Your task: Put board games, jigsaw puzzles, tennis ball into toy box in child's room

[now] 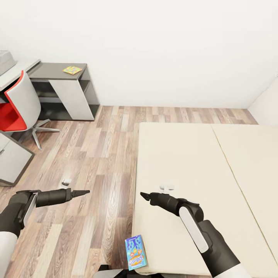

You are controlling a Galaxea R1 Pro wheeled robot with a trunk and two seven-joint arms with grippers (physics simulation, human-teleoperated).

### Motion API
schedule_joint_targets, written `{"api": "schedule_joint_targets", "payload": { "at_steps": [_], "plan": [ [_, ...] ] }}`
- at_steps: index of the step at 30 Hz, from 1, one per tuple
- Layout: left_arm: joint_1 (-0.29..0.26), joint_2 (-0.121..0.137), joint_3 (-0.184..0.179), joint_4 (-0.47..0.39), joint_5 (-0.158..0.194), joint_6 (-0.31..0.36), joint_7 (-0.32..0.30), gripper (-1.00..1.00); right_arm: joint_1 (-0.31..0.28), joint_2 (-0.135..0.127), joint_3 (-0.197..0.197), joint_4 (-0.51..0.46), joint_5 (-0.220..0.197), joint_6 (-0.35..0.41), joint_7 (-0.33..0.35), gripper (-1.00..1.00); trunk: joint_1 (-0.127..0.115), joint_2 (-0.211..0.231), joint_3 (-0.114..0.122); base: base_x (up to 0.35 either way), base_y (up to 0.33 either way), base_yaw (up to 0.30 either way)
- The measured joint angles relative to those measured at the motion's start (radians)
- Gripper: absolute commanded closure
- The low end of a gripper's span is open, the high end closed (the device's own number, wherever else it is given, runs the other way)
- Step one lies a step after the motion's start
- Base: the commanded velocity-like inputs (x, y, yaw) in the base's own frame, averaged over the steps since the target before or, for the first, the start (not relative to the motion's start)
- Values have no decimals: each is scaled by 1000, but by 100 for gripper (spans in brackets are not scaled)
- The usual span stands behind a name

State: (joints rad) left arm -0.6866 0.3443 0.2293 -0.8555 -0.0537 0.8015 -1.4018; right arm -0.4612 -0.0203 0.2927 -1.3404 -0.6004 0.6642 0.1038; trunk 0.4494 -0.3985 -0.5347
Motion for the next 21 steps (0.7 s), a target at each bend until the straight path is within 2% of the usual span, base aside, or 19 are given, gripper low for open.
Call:
{"api": "schedule_joint_targets", "payload": {
  "at_steps": [12, 21],
  "plan": [
    [0, -9, 12, 0, -8, -4, 16, -100, -1, -4, 0, 7, 2, -1, 0, -100, 0, 0, 20, 0, 0, 0],
    [0, -6, 20, 0, -7, -4, 14, -100, 0, -3, 0, 6, 2, -1, -1, -100, 0, 0, 35, 0, 0, 0]
  ]
}}
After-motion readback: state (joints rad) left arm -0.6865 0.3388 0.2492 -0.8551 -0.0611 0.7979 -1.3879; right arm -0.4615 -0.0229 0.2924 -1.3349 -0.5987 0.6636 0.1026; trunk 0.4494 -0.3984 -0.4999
